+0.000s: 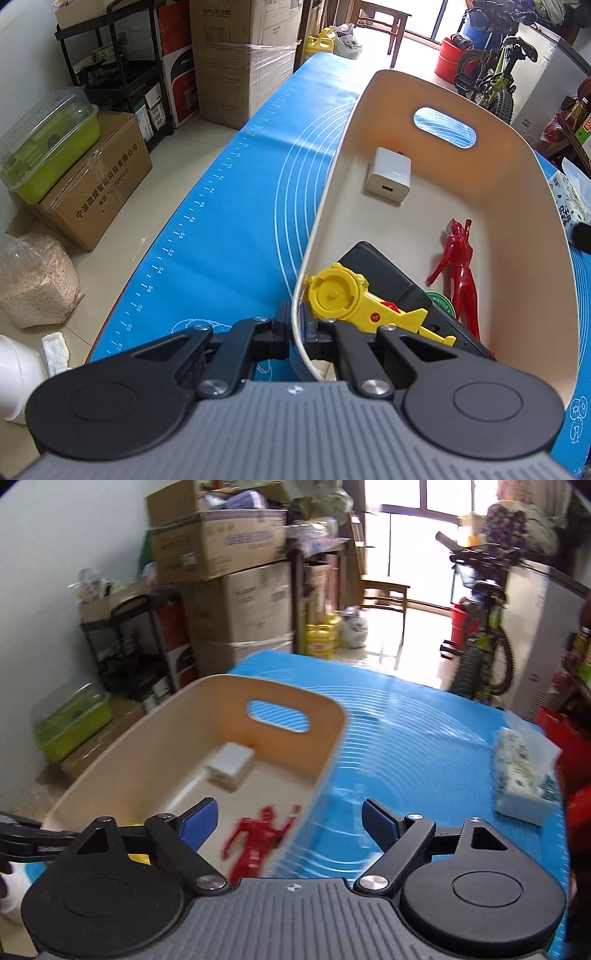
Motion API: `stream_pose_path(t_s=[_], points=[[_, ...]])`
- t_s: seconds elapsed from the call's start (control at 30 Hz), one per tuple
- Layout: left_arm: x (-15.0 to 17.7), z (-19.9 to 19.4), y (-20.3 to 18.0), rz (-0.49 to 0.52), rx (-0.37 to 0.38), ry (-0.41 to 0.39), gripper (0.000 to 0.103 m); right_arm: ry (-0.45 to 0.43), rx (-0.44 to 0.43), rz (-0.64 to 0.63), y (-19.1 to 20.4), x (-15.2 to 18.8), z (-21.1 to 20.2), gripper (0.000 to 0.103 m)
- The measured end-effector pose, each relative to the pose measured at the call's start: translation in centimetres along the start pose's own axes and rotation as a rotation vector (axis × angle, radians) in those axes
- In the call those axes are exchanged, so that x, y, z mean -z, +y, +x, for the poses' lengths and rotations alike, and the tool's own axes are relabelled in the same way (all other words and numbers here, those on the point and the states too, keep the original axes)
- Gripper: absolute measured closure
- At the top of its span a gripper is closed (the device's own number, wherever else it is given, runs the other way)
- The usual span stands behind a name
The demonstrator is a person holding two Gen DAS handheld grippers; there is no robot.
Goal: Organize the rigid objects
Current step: 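Carry the red figure into the basket and release it, then move the right gripper to the clear tape roll and grasp its rim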
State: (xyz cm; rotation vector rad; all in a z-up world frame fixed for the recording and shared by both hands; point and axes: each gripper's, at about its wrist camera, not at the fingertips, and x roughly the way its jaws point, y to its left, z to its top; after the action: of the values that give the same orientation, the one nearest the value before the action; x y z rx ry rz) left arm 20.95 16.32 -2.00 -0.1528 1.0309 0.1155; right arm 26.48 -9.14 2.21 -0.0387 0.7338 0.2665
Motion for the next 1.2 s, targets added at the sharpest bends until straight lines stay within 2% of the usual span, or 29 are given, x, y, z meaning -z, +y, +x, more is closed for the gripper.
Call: stream_pose_path(t_s=[0.17, 0.27, 0.43, 0.6, 0.7, 0.87, 0.97, 1.07, 1.17, 1.2], points=[[0.0, 0.0, 0.0, 0.0, -0.001, 0.0, 0.096, 0.025, 0.128, 0.031, -4.6, 1.8, 0.5, 0.013], [0.0, 0.0, 0.0, 0.001, -0.001, 0.0, 0.096, 0.064, 0.169, 0.068, -7.1, 3.5, 1.4, 0.013], [0.0, 0.0, 0.0, 0.001, 0.0, 0.0, 0.096, 0.11, 0.171, 0.108, -9.5, 6.2, 3.2, 0.013], [0.0, 0.0, 0.0, 0.0, -0.001, 0.0, 0.096, 0.164, 0.152, 0.099, -9.9, 8.4, 4.9, 0.013], [0.0, 0.0, 0.0, 0.001, -0.001, 0.0, 0.096, 0.179, 0.177, 0.092, -10.0, 9.3, 5.5, 0.013], [0.0, -0.1, 0.1, 0.002, -0.003, -0.001, 0.096, 0.172, 0.219, 0.171, -11.5, 9.7, 5.6, 0.013], [0.0, -0.1, 0.1, 0.002, -0.004, -0.001, 0.096, 0.181, 0.253, 0.198, -12.3, 10.1, 5.8, 0.015], [0.1, -0.1, 0.1, 0.002, -0.004, -0.001, 0.096, 0.202, 0.273, 0.221, -13.0, 10.7, 6.3, 0.024], [0.1, -0.1, 0.1, 0.002, -0.004, -0.001, 0.096, 0.171, 0.265, 0.232, -13.0, 11.0, 6.2, 0.031], [0.1, -0.1, 0.1, 0.002, -0.005, -0.001, 0.096, 0.163, 0.258, 0.227, -12.8, 11.0, 6.1, 0.037]])
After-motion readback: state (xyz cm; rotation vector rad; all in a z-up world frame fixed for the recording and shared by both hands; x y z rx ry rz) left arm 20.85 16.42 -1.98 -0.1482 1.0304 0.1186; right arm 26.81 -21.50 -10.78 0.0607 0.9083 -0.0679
